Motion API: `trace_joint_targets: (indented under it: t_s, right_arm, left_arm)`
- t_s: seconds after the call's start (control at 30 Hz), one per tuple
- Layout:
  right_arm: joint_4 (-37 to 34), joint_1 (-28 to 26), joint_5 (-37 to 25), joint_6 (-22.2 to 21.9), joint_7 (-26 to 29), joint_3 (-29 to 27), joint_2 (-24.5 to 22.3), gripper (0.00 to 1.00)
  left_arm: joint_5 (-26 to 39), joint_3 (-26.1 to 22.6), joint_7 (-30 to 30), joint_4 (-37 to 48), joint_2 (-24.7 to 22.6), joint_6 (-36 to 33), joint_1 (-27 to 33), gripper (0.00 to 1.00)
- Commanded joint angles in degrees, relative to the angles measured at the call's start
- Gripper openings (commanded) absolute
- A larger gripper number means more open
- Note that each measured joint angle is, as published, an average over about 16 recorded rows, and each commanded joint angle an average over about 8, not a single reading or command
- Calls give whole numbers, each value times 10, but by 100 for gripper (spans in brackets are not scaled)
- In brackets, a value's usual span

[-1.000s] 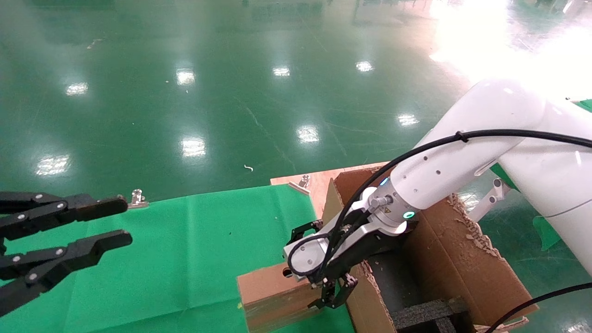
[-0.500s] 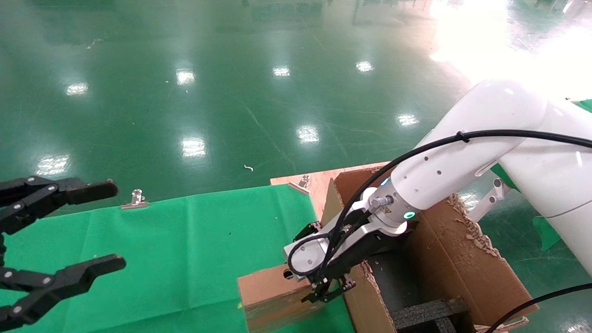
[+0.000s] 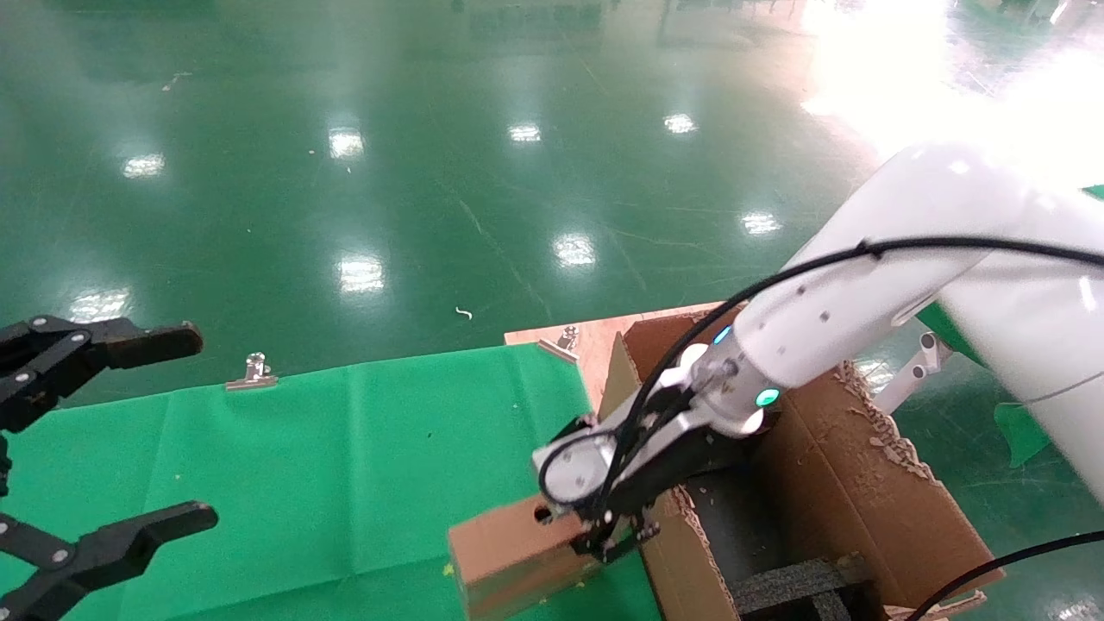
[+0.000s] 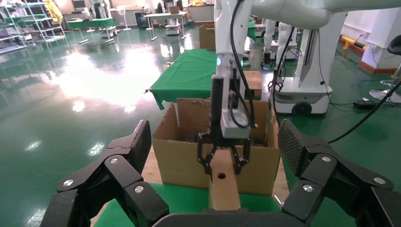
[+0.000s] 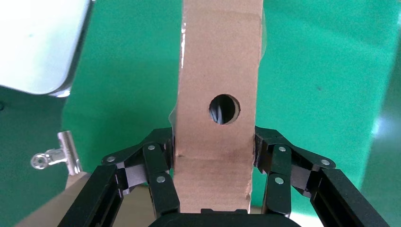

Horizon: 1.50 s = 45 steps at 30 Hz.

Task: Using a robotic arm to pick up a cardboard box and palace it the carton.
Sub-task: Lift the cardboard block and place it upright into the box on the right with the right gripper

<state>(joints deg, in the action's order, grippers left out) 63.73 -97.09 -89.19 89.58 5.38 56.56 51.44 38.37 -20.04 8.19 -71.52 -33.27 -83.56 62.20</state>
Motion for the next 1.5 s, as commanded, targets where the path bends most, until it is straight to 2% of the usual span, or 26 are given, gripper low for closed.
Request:
trace_joint_targets:
  t_s: [0.03,0.4,0.73,0.9,1.07,1.27,1.5]
  right_arm:
    - [-6,-6,4,0,1,-2,-3,0]
    - [-130,-151,60,13,-42,-8,-19,0]
    - [-205,-253,100,18,-98,59,-35,0]
    - [-212,-287,103,19,-103,111,-65,0]
    - [-201,-325,96,19,-92,167,-114,0]
    - [-174,-361,88,19,-63,239,-186,0]
    - [-133,-378,97,15,-21,305,-256,0]
  left_arm:
    - [0,0,0,0,0,0,0,100]
    - [0,0,0,0,0,0,0,100]
    - [0,0,0,0,0,0,0,100]
    - [0,0,0,0,0,0,0,100]
    - [0,0,0,0,0,0,0,100]
    - [0,0,0,0,0,0,0,100]
    - [0,0,0,0,0,0,0,100]
